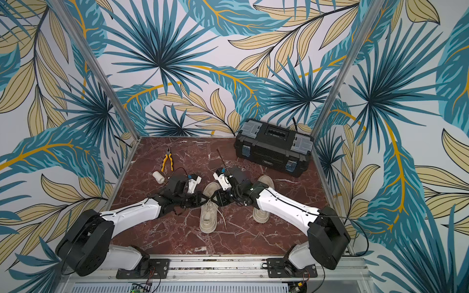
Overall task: Tie the shoes
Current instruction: Tie the shoelace on the shoe.
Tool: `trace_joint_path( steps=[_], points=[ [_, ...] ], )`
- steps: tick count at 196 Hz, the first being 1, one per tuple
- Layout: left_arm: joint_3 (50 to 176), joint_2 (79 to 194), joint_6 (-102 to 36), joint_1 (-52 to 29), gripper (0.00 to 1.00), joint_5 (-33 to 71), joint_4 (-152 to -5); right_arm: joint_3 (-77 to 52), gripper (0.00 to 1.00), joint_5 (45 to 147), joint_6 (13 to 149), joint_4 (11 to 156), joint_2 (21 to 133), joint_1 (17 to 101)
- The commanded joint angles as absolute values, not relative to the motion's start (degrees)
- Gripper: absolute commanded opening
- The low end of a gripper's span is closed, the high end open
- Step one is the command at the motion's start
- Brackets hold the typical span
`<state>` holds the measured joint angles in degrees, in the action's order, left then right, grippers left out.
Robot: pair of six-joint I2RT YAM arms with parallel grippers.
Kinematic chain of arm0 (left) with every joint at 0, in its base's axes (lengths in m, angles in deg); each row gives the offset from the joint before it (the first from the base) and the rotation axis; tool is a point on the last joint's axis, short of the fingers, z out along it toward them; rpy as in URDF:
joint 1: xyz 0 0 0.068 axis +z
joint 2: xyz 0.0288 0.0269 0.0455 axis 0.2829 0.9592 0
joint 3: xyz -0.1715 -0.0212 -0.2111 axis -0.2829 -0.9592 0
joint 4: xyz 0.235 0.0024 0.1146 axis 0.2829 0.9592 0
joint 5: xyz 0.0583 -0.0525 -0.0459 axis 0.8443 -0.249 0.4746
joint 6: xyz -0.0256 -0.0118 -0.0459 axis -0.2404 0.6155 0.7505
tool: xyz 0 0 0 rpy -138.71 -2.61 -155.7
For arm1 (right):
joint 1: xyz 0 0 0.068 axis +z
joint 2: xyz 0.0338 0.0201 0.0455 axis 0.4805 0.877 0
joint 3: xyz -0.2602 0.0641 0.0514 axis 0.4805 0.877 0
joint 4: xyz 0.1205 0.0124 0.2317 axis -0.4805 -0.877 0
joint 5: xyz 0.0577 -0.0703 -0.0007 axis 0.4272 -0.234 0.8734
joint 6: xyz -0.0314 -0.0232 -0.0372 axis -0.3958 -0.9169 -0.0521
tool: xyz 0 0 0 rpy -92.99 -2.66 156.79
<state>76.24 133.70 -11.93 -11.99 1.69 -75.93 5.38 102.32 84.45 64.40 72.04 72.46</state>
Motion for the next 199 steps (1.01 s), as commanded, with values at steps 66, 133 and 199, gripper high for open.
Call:
trace_joint_path(
  steps=[66, 133, 199],
  points=[
    [77.5, 132.7, -12.5, -12.3, 0.0, 2.1, -75.4, 6.0, 0.47, 101.1, 91.2, 66.7, 79.6, 79.2],
    [77.6, 132.2, -12.7, -12.4, 0.0, 2.6, -74.7, 4.3, 0.25, 97.4, 91.7, 67.4, 81.6, 79.5],
    [77.8, 129.3, -15.0, -11.7, 0.0, 7.4, -68.3, 0.9, 0.0, 88.0, 83.7, 56.7, 77.7, 79.3]
  ],
)
